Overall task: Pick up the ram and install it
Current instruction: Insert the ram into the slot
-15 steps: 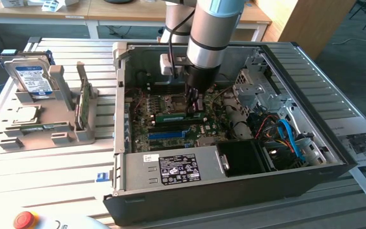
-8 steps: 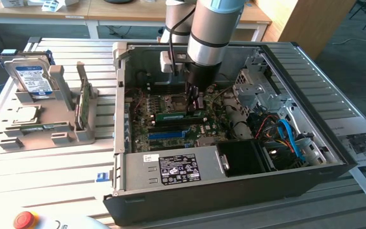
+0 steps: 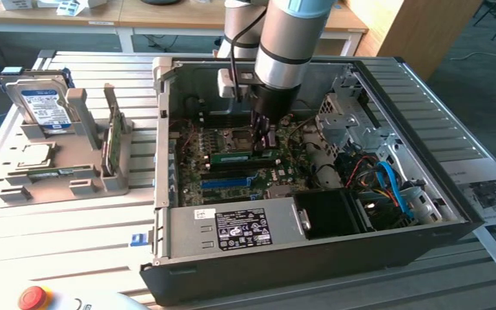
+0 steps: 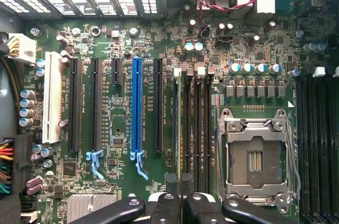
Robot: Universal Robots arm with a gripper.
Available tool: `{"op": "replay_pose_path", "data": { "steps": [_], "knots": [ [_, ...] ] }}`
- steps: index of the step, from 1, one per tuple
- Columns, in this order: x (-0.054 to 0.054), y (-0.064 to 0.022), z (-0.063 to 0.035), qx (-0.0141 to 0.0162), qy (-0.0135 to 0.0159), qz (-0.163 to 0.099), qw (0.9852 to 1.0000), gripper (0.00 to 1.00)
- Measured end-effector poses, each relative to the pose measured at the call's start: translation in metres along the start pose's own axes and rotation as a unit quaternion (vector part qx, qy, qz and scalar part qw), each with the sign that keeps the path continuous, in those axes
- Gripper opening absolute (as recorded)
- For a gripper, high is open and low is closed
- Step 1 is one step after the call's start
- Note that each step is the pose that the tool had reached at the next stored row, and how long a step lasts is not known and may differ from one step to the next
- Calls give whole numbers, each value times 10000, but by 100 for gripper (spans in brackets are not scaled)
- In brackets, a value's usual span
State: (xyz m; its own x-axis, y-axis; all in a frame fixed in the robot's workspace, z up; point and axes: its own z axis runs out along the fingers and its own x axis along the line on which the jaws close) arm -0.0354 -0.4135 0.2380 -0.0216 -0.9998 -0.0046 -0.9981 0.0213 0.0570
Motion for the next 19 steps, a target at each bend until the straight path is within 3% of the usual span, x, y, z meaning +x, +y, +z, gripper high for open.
{"op": "replay_pose_path", "data": {
  "steps": [11,15,19],
  "knots": [
    [4,-2,14,0,-5,29,10000,12],
    [7,-23,14,-26,-7,30,10000,12],
    [9,-24,13,-29,-8,31,10000,12]
  ]
}}
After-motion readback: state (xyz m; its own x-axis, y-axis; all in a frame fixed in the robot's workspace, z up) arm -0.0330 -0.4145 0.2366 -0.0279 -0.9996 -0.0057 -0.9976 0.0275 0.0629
